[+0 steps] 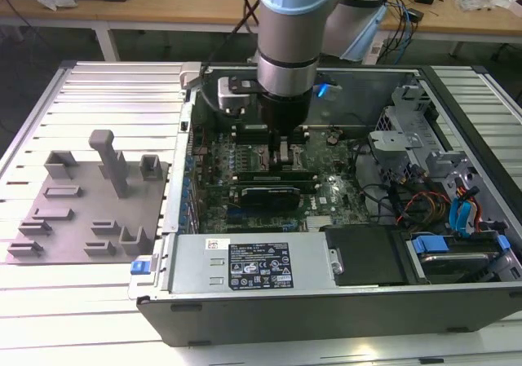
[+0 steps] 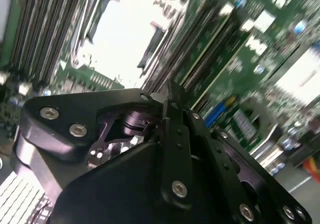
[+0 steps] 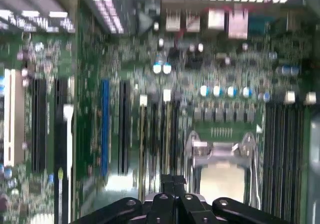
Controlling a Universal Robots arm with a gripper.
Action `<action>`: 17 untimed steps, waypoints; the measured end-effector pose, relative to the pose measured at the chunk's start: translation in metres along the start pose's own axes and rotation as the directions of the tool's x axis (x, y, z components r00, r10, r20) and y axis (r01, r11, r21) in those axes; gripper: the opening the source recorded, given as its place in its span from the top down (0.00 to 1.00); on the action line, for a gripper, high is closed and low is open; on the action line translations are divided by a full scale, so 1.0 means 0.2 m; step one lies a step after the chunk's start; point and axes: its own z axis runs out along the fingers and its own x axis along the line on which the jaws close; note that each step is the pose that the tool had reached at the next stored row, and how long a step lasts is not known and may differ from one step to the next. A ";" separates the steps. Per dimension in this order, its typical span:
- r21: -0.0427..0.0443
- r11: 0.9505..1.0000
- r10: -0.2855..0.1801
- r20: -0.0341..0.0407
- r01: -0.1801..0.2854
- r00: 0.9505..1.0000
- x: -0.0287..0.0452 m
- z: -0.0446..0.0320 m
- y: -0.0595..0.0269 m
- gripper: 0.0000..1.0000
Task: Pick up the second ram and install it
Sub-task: 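Press down the second ram until it locks into place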
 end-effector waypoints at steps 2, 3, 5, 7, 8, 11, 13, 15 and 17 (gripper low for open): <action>0.001 1.000 0.000 0.000 0.000 1.000 0.014 0.001 0.069 0.92; 0.001 1.000 0.000 0.000 0.000 1.000 0.014 0.001 0.097 0.92; 0.003 1.000 0.000 0.001 0.000 1.000 0.013 0.002 0.137 0.92; 0.004 1.000 0.000 0.004 0.000 1.000 0.012 0.006 0.179 0.92; 0.004 1.000 0.000 0.003 0.000 1.000 0.012 0.009 0.182 0.92; 0.003 1.000 0.000 0.004 0.000 1.000 0.012 0.025 0.184 0.92; 0.003 1.000 0.000 0.003 0.000 1.000 0.012 0.026 0.184 0.92; 0.005 1.000 0.000 0.005 0.000 1.000 0.011 0.019 0.182 0.92; 0.002 1.000 0.000 0.004 0.000 1.000 0.012 0.006 0.159 0.92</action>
